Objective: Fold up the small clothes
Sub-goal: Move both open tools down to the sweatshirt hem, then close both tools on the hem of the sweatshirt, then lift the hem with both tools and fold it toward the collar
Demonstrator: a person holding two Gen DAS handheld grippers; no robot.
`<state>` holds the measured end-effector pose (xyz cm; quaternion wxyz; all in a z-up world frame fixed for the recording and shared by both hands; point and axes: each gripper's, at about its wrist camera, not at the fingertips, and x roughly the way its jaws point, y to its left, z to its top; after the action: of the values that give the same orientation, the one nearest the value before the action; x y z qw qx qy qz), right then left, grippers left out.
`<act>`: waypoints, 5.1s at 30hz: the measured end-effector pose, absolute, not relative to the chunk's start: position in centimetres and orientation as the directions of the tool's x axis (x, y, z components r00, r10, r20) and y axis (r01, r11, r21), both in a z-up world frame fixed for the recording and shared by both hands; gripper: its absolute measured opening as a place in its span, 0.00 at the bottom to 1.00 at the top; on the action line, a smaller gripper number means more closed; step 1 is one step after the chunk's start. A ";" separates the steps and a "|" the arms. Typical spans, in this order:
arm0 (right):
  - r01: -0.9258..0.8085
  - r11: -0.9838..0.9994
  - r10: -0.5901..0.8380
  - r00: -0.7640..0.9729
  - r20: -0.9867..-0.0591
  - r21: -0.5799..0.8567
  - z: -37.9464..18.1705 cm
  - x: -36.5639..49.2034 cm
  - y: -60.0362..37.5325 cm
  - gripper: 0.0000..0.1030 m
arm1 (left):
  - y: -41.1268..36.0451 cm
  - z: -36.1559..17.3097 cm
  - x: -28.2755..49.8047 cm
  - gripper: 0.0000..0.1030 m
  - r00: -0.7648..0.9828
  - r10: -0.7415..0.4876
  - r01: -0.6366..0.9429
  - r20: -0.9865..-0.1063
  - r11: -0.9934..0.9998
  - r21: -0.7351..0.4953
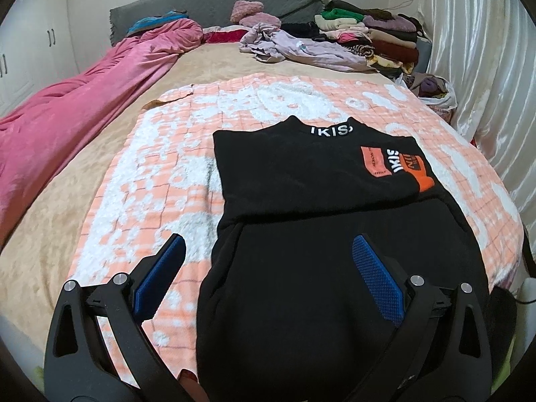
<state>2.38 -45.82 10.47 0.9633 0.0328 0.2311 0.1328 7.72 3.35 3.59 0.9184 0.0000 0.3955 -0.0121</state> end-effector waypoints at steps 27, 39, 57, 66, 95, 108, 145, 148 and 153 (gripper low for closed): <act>-0.388 0.905 0.383 0.567 -0.729 0.175 -1.8 -1.4 -34.8 0.93 | 6.8 -1.1 2.5 0.91 0.623 0.016 0.002 -0.782 1.000 0.022; -0.335 0.925 0.332 0.490 -0.806 0.178 -4.6 -0.7 -34.4 0.93 | 9.0 -4.3 1.0 0.91 0.558 0.017 -0.018 -0.830 1.000 0.008; -0.317 0.930 0.318 0.448 -0.835 0.185 -5.3 -0.5 -35.0 0.91 | 9.7 -6.6 -1.3 0.76 0.497 -0.119 -0.003 -0.860 0.990 -0.140; -0.298 0.934 0.312 0.419 -0.853 0.195 -6.3 0.8 -35.1 0.77 | 9.4 -6.8 -1.2 0.57 0.499 -0.124 -0.002 -0.858 0.990 -0.144; -0.329 0.919 0.343 0.401 -0.849 0.216 -5.9 0.1 -35.4 0.32 | 8.5 -7.2 -0.7 0.38 0.483 -0.151 0.023 -0.862 0.987 -0.161; -0.356 0.902 0.386 0.409 -0.827 0.245 -5.2 -0.1 -34.9 0.08 | 8.0 -6.2 -0.7 0.07 0.501 -0.152 0.038 -0.852 0.987 -0.154; -0.243 0.877 0.465 0.645 -0.607 0.414 2.0 13.7 -37.0 0.08 | 12.0 1.8 12.8 0.04 0.626 -0.297 -0.011 -0.721 0.921 -0.388; -0.222 0.891 0.438 0.645 -0.625 0.395 1.6 15.0 -36.9 0.08 | 12.1 1.4 14.2 0.04 0.621 -0.293 -0.027 -0.727 0.919 -0.393; -0.222 0.925 0.376 0.655 -0.655 0.309 1.5 16.7 -35.4 0.08 | 12.2 0.8 16.2 0.04 0.610 -0.277 -0.046 -0.743 0.923 -0.381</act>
<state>16.68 -35.43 1.46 0.9040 0.1011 0.3810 0.1656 16.24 12.16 0.78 0.8779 -0.1845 0.4369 -0.0659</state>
